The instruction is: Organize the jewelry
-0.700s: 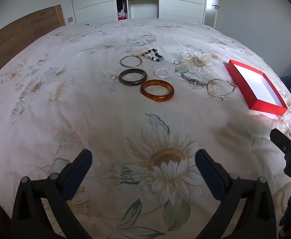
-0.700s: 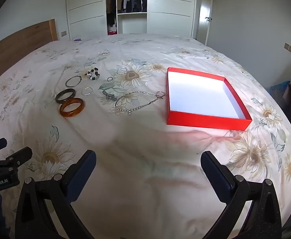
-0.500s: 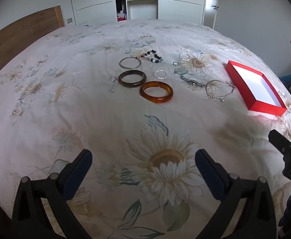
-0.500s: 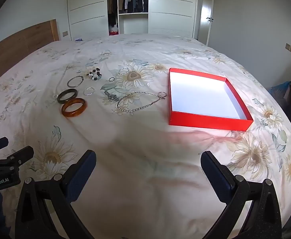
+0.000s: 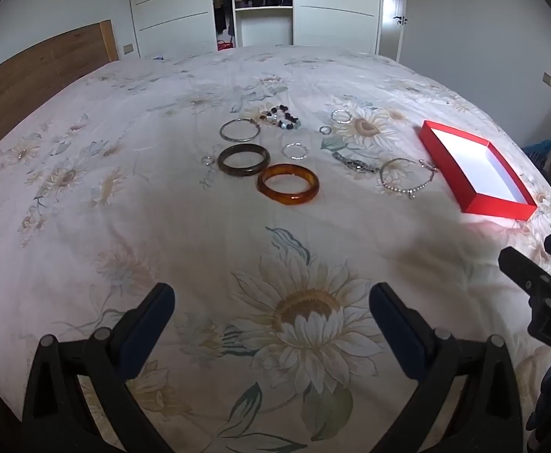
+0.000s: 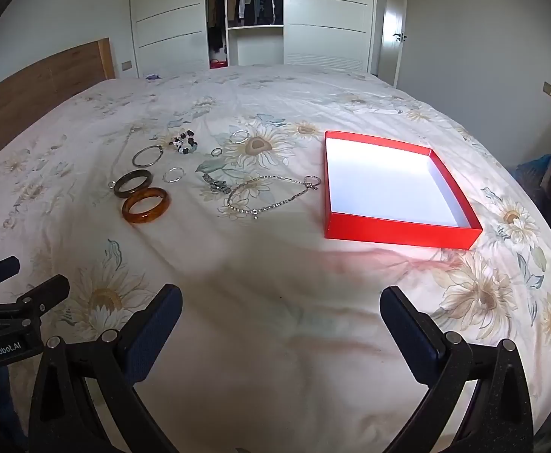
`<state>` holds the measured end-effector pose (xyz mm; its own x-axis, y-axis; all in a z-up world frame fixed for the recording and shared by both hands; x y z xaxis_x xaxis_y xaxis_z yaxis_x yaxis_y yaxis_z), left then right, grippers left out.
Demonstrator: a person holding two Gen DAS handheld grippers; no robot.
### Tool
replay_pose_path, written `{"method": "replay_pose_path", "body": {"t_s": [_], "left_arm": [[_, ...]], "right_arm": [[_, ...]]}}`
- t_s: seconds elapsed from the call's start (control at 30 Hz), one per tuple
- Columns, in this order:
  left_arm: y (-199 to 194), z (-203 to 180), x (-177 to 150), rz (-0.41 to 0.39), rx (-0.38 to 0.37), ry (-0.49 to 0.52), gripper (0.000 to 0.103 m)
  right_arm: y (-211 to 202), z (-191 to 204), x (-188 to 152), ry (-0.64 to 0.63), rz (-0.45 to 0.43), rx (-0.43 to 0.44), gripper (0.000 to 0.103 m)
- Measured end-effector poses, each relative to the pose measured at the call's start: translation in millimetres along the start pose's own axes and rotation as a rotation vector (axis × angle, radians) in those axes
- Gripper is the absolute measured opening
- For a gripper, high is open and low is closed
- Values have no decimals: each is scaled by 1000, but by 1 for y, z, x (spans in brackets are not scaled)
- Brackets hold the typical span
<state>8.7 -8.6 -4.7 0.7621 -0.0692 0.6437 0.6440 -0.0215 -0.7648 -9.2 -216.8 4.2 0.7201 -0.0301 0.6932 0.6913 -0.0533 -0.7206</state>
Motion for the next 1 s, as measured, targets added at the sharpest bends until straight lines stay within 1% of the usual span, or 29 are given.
{"method": "replay_pose_path", "body": {"t_s": [0.27, 0.63, 0.77, 1.0], "left_arm": [[2, -4, -1, 16, -8, 17, 103], [2, 2, 0, 2, 2, 10, 103], [1, 4, 1, -9, 14, 14, 103], [5, 3, 6, -4, 19, 17, 103]], "right_arm": [[1, 0, 0, 2, 3, 10, 103], [4, 3, -3, -5, 10, 24, 102], [6, 4, -4, -5, 16, 35, 101], [12, 7, -5, -8, 28, 56, 98]]}}
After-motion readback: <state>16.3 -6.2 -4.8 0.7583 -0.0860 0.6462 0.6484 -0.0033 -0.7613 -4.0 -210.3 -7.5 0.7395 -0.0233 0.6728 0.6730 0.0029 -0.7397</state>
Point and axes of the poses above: each gripper's, at about its wrist camera, not at the fingertips, and y roughly the way its jaws point, z to its left, x to its top, the point moved 2 cm from there along y, roughly the way its jaws point
